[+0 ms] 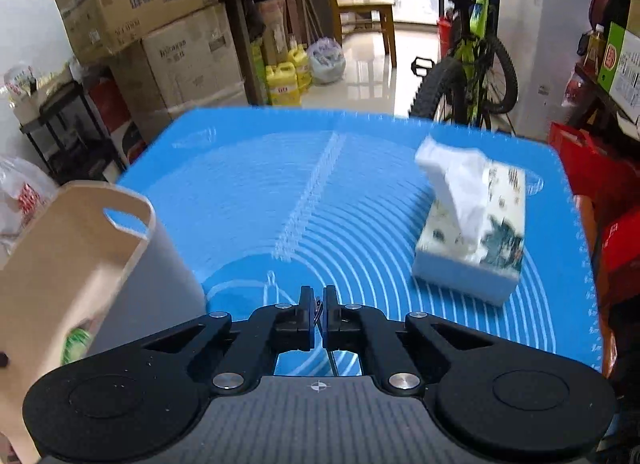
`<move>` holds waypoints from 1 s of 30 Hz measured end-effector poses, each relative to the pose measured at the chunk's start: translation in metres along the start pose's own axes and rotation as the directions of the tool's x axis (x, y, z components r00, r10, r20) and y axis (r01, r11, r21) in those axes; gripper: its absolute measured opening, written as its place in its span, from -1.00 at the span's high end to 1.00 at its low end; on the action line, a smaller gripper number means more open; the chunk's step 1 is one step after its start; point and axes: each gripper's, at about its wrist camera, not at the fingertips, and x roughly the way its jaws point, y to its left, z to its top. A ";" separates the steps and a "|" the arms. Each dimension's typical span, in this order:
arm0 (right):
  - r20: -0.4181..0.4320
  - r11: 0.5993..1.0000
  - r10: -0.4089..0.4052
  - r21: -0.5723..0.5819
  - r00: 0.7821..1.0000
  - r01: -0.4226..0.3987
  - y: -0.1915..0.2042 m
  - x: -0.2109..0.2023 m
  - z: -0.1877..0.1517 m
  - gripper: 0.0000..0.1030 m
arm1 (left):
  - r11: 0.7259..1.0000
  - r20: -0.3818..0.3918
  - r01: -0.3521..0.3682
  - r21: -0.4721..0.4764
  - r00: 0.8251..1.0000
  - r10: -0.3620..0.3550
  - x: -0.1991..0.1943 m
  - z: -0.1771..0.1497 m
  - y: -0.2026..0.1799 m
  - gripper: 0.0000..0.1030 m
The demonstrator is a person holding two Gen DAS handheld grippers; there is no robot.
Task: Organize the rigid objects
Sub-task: 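Carry the keys into the basket and open the right gripper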
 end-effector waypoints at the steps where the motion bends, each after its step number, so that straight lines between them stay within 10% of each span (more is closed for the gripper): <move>1: 0.016 1.000 0.006 0.000 1.000 -0.006 0.002 -0.005 0.004 0.74 | 1.000 0.000 0.000 0.001 1.000 0.000 0.000 0.000 0.000 0.69; 13: 0.168 0.971 0.220 -0.132 0.961 -0.199 0.085 -0.062 0.037 0.74 | 1.000 -0.001 0.000 0.000 1.000 0.000 0.000 0.000 0.000 0.69; 30: -0.121 0.889 0.304 -0.321 0.945 -0.328 0.203 -0.017 -0.023 0.74 | 1.000 0.002 0.002 0.002 1.000 -0.002 -0.002 0.000 0.002 0.69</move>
